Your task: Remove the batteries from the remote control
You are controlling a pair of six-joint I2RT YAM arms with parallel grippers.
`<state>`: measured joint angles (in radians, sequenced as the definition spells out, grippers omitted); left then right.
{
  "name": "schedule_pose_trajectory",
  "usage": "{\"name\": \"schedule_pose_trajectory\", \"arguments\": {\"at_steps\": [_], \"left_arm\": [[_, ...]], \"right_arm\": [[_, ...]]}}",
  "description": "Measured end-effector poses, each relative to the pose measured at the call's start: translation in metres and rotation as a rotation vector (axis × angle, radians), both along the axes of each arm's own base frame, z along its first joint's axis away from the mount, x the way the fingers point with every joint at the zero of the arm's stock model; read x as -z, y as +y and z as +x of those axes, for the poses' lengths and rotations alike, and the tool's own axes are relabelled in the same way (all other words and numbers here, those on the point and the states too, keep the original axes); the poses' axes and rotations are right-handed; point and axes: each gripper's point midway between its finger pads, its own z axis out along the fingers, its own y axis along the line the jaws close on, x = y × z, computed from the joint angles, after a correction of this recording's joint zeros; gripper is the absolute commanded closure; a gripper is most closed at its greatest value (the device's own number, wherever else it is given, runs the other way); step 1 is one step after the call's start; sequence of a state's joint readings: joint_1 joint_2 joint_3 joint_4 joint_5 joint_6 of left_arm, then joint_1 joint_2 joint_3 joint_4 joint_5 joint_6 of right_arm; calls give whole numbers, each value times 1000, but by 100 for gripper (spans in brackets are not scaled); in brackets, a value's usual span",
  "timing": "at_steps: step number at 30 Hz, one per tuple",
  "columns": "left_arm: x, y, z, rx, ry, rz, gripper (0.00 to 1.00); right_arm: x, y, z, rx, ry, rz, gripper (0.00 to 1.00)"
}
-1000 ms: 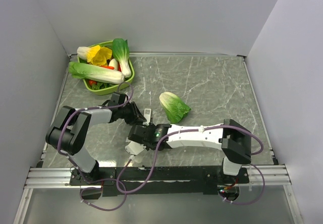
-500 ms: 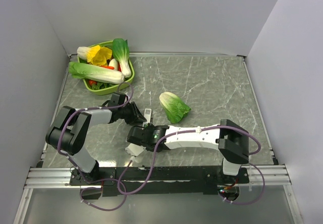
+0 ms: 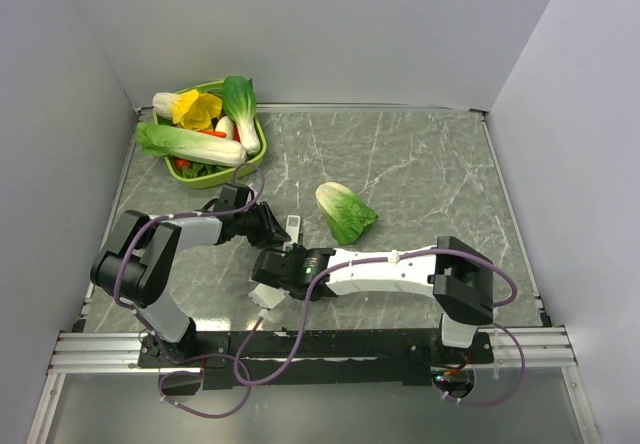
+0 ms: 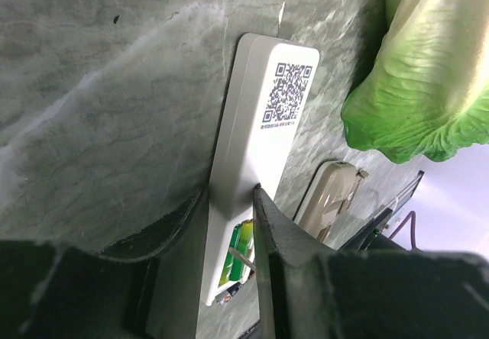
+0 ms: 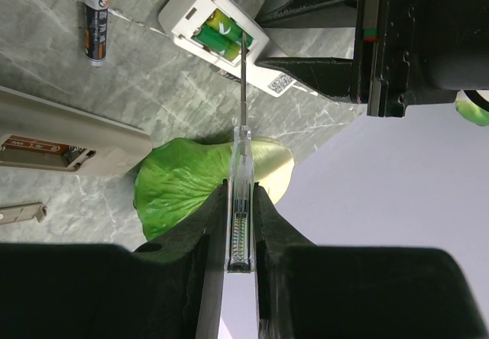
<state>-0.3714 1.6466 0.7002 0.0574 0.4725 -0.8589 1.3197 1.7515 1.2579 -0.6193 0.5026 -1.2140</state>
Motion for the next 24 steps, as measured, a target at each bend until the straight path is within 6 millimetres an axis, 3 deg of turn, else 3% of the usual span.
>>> {"name": "schedule_pose_trajectory", "arguments": {"at_steps": [24], "left_arm": [[0,-1,0,1,-4,-2,67]], "right_arm": [[-3,-3,-4,-14,-24,-33,100]]}}
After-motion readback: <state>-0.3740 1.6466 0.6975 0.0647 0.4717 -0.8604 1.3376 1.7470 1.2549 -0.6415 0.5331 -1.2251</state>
